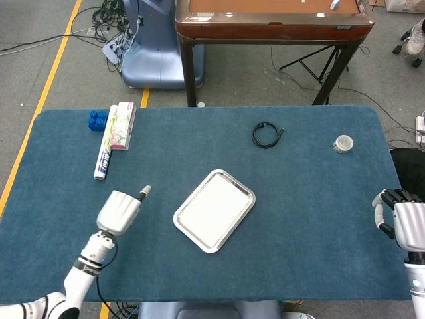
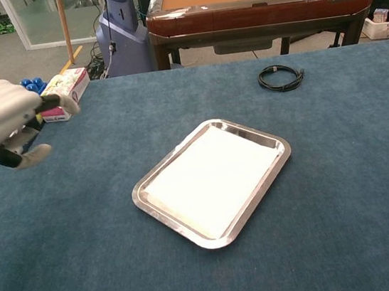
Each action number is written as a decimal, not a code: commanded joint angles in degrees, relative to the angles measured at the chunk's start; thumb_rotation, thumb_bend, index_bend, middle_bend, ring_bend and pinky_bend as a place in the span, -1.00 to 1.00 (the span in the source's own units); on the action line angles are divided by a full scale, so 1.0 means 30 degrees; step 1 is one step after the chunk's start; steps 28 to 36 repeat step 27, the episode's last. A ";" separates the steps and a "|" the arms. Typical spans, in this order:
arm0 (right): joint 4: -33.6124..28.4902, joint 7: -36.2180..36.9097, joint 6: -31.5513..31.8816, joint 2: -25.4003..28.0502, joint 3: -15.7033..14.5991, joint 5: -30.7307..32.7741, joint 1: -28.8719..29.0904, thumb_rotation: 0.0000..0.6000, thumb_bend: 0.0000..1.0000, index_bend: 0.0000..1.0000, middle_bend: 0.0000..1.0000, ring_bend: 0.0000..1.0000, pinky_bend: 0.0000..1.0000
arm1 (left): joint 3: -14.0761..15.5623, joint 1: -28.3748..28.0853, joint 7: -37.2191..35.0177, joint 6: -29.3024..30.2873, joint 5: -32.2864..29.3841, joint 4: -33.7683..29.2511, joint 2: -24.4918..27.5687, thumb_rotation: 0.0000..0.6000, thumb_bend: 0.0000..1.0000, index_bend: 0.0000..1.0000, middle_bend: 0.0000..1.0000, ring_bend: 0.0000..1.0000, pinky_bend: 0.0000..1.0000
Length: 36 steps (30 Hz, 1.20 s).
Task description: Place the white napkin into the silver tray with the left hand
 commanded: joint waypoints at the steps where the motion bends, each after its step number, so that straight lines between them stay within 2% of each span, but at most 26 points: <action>1: 0.0033 -0.0138 -0.0094 -0.0083 -0.0032 0.0024 0.0036 1.00 -0.03 0.11 -0.02 -0.26 -0.09 | 0.0535 0.1317 -0.1170 0.1354 0.0512 -0.0348 0.1761 1.00 -0.30 -0.72 0.06 0.40 0.91; 6: 0.0110 -0.0366 -0.0212 -0.0265 -0.0132 -0.0070 0.0106 1.00 -0.03 0.10 -0.02 -0.26 -0.09 | 0.1333 0.2837 -0.3065 0.1515 -0.0394 -0.1752 0.3876 1.00 -0.30 -0.76 -0.40 -0.15 0.35; 9: 0.0116 -0.0501 -0.0183 -0.0328 -0.0175 -0.0126 0.0099 1.00 -0.03 0.11 -0.02 -0.26 -0.09 | 0.1952 0.3712 -0.4045 0.1765 -0.0376 -0.2070 0.4847 1.00 -0.30 -0.78 -0.47 -0.39 0.05; 11: 0.0136 -0.0570 -0.0182 -0.0365 -0.0173 -0.0105 0.0098 1.00 -0.03 0.11 -0.02 -0.26 -0.09 | 0.2387 0.4470 -0.4376 0.2410 -0.0057 -0.1874 0.5082 1.00 -0.30 -0.76 -0.47 -0.46 -0.05; 15: 0.0226 -0.0802 -0.0267 -0.0482 -0.0184 -0.0024 0.0126 1.00 -0.03 0.11 -0.02 -0.26 -0.09 | 0.2788 0.5907 -0.5715 0.4034 0.0743 -0.0997 0.5004 1.00 -0.30 -0.68 -0.47 -0.47 -0.09; 20: 0.0246 -0.1023 -0.0444 -0.0622 -0.0311 -0.0121 0.0202 1.00 -0.03 0.11 -0.02 -0.26 -0.09 | 0.2385 0.6993 -0.7097 0.5579 0.1292 0.0224 0.4539 1.00 -0.30 -0.61 -0.47 -0.47 -0.10; 27: 0.0229 -0.0846 -0.0427 -0.0546 -0.0284 -0.0144 0.0215 1.00 -0.03 0.11 -0.02 -0.26 -0.09 | 0.1952 0.7344 -0.7361 0.5607 0.1541 0.0714 0.4426 1.00 -0.30 -0.58 -0.46 -0.47 -0.10; 36: 0.0229 -0.0846 -0.0427 -0.0546 -0.0284 -0.0144 0.0215 1.00 -0.03 0.11 -0.02 -0.26 -0.09 | 0.1952 0.7344 -0.7361 0.5607 0.1541 0.0714 0.4426 1.00 -0.30 -0.58 -0.46 -0.47 -0.10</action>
